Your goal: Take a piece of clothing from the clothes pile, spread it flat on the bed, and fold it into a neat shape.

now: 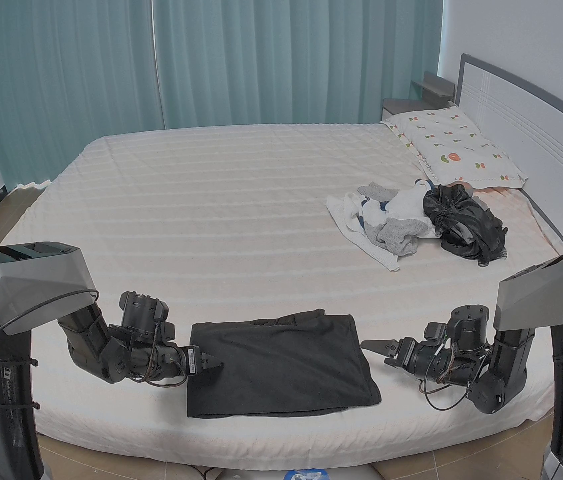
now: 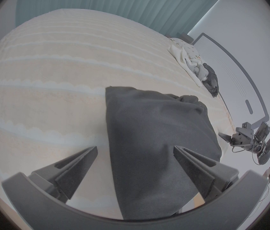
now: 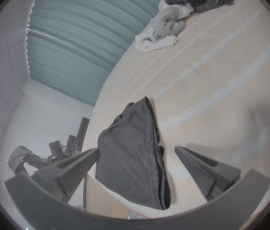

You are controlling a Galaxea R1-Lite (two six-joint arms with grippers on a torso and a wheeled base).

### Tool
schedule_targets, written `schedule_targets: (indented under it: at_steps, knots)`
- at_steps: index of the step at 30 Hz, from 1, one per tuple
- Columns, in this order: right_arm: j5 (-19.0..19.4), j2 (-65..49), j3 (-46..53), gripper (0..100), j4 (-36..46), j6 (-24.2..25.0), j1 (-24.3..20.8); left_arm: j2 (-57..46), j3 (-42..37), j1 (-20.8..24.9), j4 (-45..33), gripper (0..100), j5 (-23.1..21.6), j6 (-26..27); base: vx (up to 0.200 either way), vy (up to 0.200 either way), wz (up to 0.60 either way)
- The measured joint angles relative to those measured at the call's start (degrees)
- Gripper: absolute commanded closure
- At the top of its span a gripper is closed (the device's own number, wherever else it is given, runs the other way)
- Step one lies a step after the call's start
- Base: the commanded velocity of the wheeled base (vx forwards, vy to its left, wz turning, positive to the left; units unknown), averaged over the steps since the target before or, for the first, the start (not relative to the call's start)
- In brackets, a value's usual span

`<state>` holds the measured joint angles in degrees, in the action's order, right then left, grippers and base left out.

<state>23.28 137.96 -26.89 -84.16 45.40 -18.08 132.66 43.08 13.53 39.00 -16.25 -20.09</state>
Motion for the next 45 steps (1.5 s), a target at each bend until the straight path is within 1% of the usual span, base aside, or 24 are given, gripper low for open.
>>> schedule_targets:
  at_steps: [5, 14, 20, 30, 45]
  knots:
    - [-0.02, 0.1, 0.0, 0, 0.0, 0.04, 0.0, 0.0, 0.41, 0.05, -0.02, 100, 0.0, -2.35, 0.0, 0.0, 0.0]
    - [0.0, 0.1, 0.0, 0, 0.0, 0.12, 0.02, -0.07, 0.49, 0.09, 0.0, 100, 0.0, -2.93, 0.0, 0.0, 0.0]
    - [0.06, 0.1, 0.0, 0, -0.02, 0.12, 0.06, -0.22, 0.85, 0.09, -0.05, 100, 0.05, -5.5, 0.0, 0.0, 0.0]
    - [0.06, 0.13, -0.02, 0, 0.0, 0.3, 0.09, -0.35, 1.05, 0.16, -0.18, 100, 0.07, -5.79, 0.0, 0.0, 0.0]
    - [0.06, 0.21, -0.17, 0, -0.02, 0.3, 0.15, -0.4, 1.07, 0.09, -0.09, 100, -0.02, -5.91, 0.0, 0.2, 0.0]
